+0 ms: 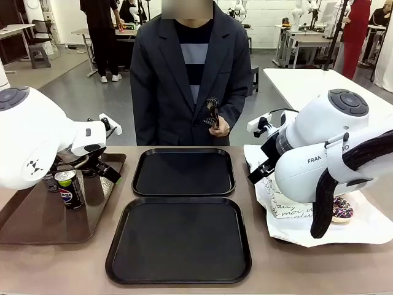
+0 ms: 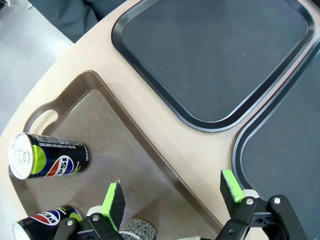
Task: Set up donuts and drinks on trays.
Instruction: Pick up one Pepsi coke and place it on the Flat Tray.
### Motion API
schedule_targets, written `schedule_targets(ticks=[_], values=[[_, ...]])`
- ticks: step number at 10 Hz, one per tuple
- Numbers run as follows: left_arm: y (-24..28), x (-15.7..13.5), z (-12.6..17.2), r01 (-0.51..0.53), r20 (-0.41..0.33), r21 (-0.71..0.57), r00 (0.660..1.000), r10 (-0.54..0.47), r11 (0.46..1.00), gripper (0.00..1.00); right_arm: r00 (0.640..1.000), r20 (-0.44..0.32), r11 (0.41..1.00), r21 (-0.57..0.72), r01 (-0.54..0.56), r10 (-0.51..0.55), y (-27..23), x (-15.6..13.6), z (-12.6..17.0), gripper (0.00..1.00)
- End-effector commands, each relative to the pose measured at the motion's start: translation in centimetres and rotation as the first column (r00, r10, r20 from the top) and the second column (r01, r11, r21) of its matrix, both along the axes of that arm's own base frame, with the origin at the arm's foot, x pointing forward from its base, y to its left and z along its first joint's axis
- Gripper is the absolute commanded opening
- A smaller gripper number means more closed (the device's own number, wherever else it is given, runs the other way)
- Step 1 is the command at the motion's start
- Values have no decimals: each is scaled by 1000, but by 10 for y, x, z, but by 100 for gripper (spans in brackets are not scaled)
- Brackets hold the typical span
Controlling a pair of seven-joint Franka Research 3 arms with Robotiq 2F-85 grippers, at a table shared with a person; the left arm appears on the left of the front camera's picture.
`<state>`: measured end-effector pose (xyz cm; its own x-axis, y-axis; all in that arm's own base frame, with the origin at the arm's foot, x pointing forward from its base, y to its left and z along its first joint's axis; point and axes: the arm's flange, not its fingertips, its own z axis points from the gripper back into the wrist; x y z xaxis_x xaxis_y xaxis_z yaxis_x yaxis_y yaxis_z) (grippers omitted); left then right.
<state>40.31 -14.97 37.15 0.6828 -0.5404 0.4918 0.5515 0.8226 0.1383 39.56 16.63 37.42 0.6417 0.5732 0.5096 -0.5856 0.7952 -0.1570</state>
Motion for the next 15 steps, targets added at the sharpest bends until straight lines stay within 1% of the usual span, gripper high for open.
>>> schedule_targets(ticks=[1, 9, 10, 11, 12, 13, 14, 15], values=[[0, 0, 0, 0, 0, 0, 1000, 0, 1000, 100, 1000, 0, 1000, 0, 0, 0, 0, 0, 0, 100], [0, 0, 0, 0, 0, 0, 1000, 0, 1000, 100, 1000, 0, 1000, 0, 0, 0, 0, 0, 0, 100], [-1, -38, 19, -54, 52, 99, 997, 49, 994, 100, 1000, 7, 999, -29, -16, 16, 1, -29, 13, 100], [7, -73, 36, -16, 28, 123, 1000, 12, 992, 100, 999, -9, 998, -34, -49, 49, -4, -64, 26, 100], [19, -101, 50, 15, -15, 130, 1000, -13, 991, 100, 998, -36, 997, -61, -57, 54, -14, -97, 38, 100], [33, -130, 57, 88, -124, 119, 990, -73, 989, 100, 997, -67, 989, -139, -51, 42, -25, -131, 43, 100], [43, -150, 60, 118, -210, 99, 973, -95, 988, 100, 989, -146, 982, -182, -47, 20, -36, -158, 45, 100], [51, -168, 63, 129, -272, 73, 957, -105, 989, 100, 972, -236, 976, -204, -70, 20, -46, -181, 45, 100]])
